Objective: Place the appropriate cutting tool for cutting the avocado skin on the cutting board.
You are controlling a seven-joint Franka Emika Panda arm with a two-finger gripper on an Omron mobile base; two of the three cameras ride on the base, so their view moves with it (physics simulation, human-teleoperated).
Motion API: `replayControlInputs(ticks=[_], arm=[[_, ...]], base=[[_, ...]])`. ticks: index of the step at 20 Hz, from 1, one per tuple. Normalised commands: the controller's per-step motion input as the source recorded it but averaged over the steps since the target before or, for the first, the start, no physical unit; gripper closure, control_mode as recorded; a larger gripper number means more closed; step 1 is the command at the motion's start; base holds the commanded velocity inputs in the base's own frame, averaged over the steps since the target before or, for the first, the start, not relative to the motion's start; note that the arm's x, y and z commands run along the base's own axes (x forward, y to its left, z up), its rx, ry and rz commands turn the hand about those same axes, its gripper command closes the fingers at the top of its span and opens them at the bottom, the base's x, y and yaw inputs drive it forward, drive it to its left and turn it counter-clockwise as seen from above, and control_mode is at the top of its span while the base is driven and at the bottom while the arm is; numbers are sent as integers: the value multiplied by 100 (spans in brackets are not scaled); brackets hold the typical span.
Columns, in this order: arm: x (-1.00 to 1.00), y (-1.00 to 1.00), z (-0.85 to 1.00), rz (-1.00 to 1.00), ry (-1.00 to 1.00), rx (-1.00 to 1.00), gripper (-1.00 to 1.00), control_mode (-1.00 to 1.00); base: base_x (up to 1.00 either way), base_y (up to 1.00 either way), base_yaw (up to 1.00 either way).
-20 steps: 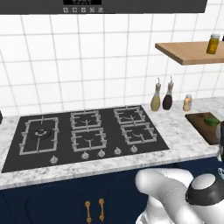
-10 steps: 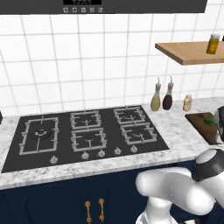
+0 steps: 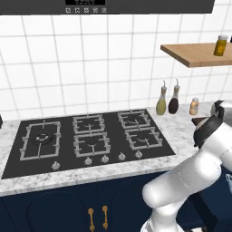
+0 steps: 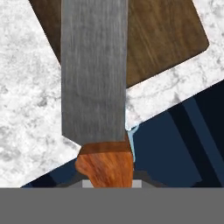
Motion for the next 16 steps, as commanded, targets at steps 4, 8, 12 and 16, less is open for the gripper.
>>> replayControlInputs(ticks=[4, 8, 12, 16], arm=[[87, -36, -32, 1, 0, 0, 100, -100], [78, -33, -37, 1, 0, 0, 100, -100], [63, -33, -13, 0, 0, 7, 100, -100], [31, -46, 48, 0, 20, 14, 100, -100]], base=[[0, 0, 0], [0, 0, 0], [0, 0, 0], [0, 0, 0]])
